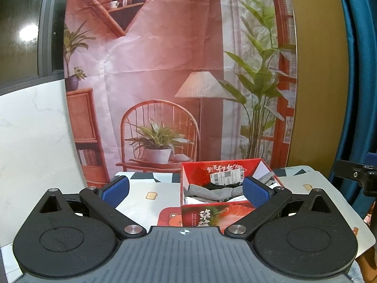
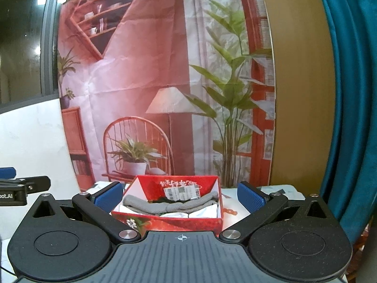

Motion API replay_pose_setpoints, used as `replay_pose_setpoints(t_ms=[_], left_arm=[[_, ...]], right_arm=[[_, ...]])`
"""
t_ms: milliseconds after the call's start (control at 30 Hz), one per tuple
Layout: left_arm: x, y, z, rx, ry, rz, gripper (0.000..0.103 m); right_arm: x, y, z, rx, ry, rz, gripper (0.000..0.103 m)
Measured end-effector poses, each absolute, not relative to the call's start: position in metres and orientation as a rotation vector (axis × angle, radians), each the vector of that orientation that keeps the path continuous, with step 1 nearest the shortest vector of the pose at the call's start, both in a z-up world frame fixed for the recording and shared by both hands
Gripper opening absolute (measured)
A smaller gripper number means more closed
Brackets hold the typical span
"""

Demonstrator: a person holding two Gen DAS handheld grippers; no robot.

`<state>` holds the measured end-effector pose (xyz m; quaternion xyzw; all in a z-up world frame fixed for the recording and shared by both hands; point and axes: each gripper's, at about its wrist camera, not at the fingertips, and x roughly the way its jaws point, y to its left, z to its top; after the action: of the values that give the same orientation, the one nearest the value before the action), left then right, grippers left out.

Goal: Organize soft objects

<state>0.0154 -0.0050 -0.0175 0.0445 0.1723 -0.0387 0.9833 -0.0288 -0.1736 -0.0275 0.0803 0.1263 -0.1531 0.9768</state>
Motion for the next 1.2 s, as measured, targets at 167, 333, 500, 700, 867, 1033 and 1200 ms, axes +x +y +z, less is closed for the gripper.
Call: replay_pose_setpoints(t_ms=[167, 333, 500, 700, 867, 1033, 1200], left_arm=[[0.0167, -0.0011, -0.019, 0.081, 0.351, -0.072, 0.103], [0.0155, -0.0021, -0.019, 0.083, 0.353, -0.072, 0.103], [0.0151, -0.0034, -0.0204, 0.093, 0.359, -0.076, 0.103], [0.0136, -0.001, -0.0218, 0.097, 0.359, -0.084, 0.103], [0.0131, -0.0008, -0.0223, 0.097, 0.36, -0.088, 0.103], [0.0118, 0.0001, -0.0244, 0.094, 0.363, -0.097, 0.103], [0.0129, 0.0017, -0.0249, 0.093, 0.368, -0.107, 0.103]], right_arm=[[-0.0318, -0.1741, -0.0279, 0.172, 0.248, -0.321, 0.103], [-0.0327, -0.1738, -0.0285, 0.174, 0.244, -0.326, 0.103], [-0.0334, -0.1748, -0.0287, 0.173, 0.244, -0.327, 0.103], [-0.0326, -0.1763, -0.0285, 0.169, 0.248, -0.328, 0.103], [-0.0323, -0.1757, -0.0285, 0.168, 0.248, -0.329, 0.103], [-0.0322, -0.1755, -0.0285, 0.167, 0.248, -0.33, 0.103], [-0.0321, -0.1755, -0.0285, 0.166, 0.25, -0.329, 0.103]])
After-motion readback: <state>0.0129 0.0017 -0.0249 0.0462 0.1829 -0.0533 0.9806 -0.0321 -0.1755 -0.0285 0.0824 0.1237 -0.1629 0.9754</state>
